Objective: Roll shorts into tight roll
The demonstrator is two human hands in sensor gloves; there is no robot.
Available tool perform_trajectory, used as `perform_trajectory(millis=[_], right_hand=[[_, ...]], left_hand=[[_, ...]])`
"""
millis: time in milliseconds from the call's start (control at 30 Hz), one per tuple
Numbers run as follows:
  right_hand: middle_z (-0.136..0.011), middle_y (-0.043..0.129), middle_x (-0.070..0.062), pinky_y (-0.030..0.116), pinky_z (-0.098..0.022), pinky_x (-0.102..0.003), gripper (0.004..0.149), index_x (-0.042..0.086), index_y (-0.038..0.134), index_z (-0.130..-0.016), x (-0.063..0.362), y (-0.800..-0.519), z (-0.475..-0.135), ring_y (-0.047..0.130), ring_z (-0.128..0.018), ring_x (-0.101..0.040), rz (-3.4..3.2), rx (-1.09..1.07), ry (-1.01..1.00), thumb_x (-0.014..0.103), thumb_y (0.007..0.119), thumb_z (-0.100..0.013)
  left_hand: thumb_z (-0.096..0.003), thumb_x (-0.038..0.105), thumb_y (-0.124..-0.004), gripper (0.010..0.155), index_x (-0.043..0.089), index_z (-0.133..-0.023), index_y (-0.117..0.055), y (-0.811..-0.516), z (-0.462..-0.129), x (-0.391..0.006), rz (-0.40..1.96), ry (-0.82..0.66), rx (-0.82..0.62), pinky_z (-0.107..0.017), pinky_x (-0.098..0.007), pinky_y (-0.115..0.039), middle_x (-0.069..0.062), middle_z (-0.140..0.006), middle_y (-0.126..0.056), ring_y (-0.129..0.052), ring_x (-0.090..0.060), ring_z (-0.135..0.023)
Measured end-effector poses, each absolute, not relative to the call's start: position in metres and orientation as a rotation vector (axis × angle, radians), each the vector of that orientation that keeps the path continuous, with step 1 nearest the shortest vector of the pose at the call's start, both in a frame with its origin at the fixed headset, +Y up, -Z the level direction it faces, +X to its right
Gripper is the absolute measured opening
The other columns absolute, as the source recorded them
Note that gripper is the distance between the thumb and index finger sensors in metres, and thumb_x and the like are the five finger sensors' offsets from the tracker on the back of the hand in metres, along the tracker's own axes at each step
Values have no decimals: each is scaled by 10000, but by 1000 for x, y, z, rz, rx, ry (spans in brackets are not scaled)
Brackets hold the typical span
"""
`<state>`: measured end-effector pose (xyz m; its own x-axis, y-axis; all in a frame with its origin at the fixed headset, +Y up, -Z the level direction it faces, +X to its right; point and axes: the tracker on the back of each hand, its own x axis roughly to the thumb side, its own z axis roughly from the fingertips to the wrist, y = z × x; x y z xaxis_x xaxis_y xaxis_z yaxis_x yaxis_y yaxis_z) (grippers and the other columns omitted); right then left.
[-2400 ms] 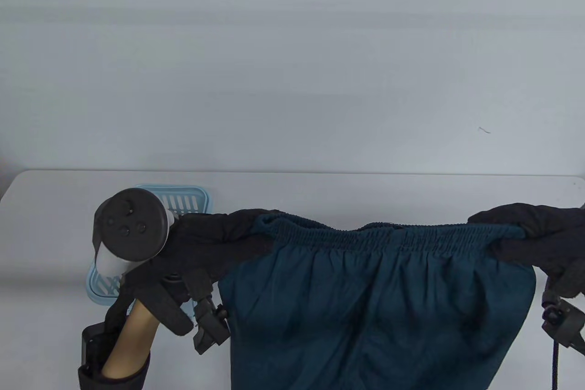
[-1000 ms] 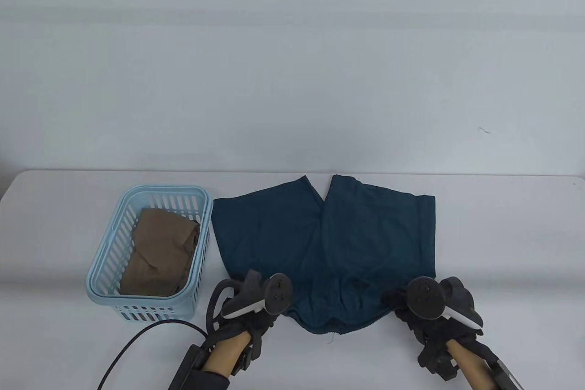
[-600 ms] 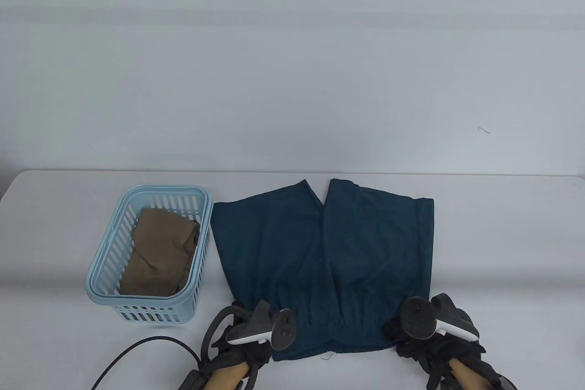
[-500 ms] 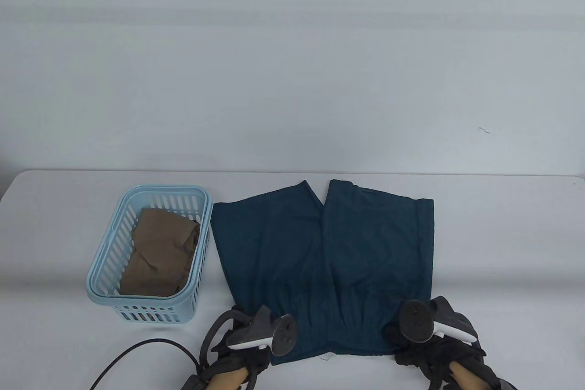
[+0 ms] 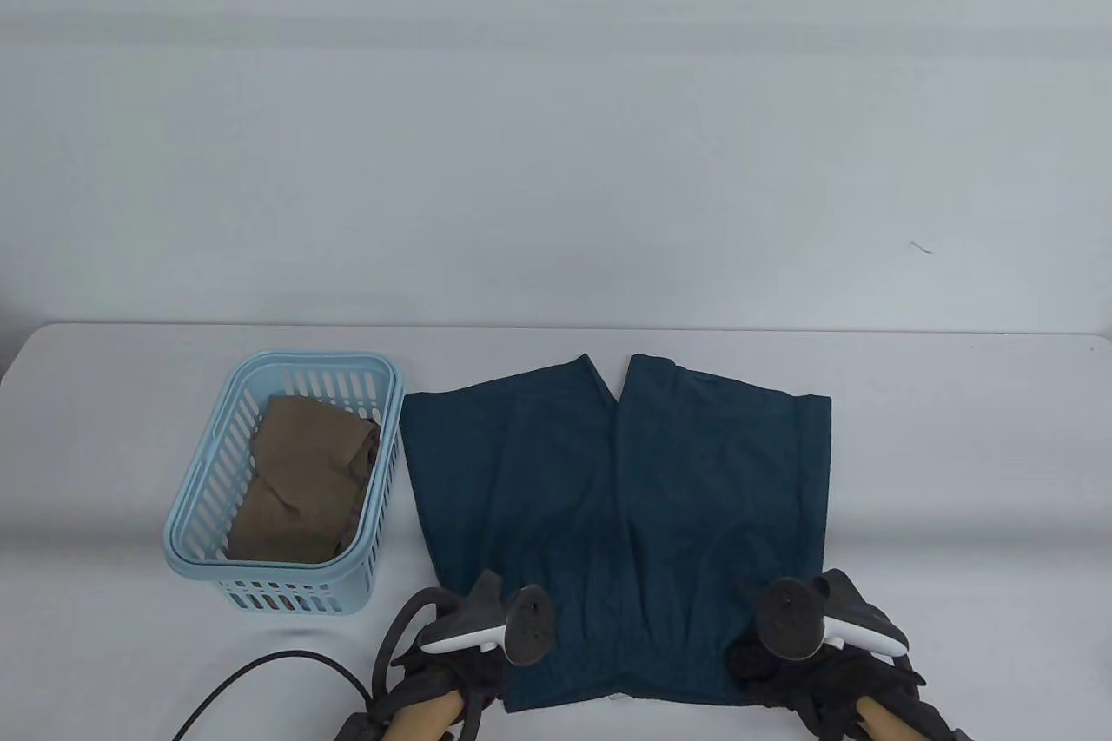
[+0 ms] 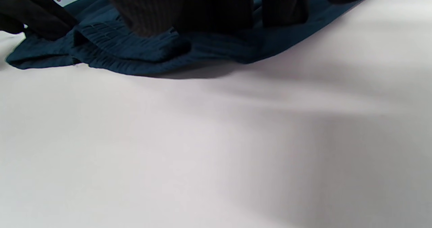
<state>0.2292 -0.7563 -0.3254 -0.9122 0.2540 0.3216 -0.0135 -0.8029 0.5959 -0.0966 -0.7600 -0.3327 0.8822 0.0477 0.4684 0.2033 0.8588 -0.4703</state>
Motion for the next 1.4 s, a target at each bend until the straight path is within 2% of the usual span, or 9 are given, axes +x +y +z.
perform_trajectory(millis=[67,200,400,533,767,1033,1167,1267,1400], right_hand=[[-1120,562,-75,440,-697,-670,521,201,649,-1008,229,-756,-326,565,-1015,-434,2793,588,900,373,680,-516],[-1079,672,-103,494,-685,-656,510,171,692,-988,230,-752,-327,674,-968,-416,2824,535,707,358,678,-514],[-1105,621,-114,500,-689,-647,536,167,647,-1018,216,-727,-327,624,-996,-436,2816,514,427,354,672,-516],[-1127,539,-163,531,-692,-613,583,143,567,-1055,184,-726,-324,577,-1002,-482,2740,572,515,358,659,-521],[-1159,410,-166,482,-704,-628,640,138,452,-1088,117,-735,-318,464,-1038,-481,2743,659,639,365,652,-524],[-1167,384,-144,499,-696,-631,648,155,424,-1093,105,-755,-319,502,-1031,-476,2844,618,665,373,646,-525],[-1156,399,-175,508,-691,-625,656,132,403,-1095,106,-765,-323,515,-1023,-471,2822,582,725,369,636,-529],[-1149,400,-182,497,-694,-621,649,133,409,-1095,103,-771,-323,470,-1017,-470,2818,596,766,367,630,-531],[-1142,372,-177,484,-701,-614,646,133,397,-1091,102,-775,-322,430,-1012,-459,2839,610,776,368,623,-534]], left_hand=[[-525,139,-651,489,221,-1007,-645,-760,-333,-97,-77,-491,-538,-679,-723,-354,-131,-1116,-584,-647,-445,-1024],[-526,143,-650,477,201,-999,-672,-756,-333,-97,-85,-494,-501,-680,-722,-350,-134,-1110,-625,-656,-448,-1026],[-529,155,-651,470,194,-996,-683,-720,-343,-97,18,-465,-332,-686,-718,-363,-149,-1107,-633,-655,-454,-1024],[-539,167,-643,469,184,-1007,-665,-702,-362,-84,91,-454,-299,-693,-713,-379,-157,-1108,-626,-654,-456,-1020],[-546,188,-639,493,177,-1037,-605,-686,-417,-27,163,-427,-270,-693,-719,-352,-161,-1135,-556,-598,-458,-1042],[-546,202,-640,497,192,-1041,-597,-703,-472,21,171,-376,-339,-695,-712,-305,-143,-1147,-531,-556,-447,-1062],[-547,335,-642,544,206,-1067,-549,-726,-492,33,186,-345,-431,-703,-704,-282,-136,-1156,-509,-534,-443,-1070],[-545,381,-637,570,228,-1081,-517,-744,-499,37,177,-334,-511,-703,-702,-251,-130,-1170,-471,-494,-440,-1083],[-551,362,-626,540,246,-1072,-540,-765,-502,40,141,-338,-572,-703,-701,-242,-114,-1182,-428,-475,-446,-1086]])
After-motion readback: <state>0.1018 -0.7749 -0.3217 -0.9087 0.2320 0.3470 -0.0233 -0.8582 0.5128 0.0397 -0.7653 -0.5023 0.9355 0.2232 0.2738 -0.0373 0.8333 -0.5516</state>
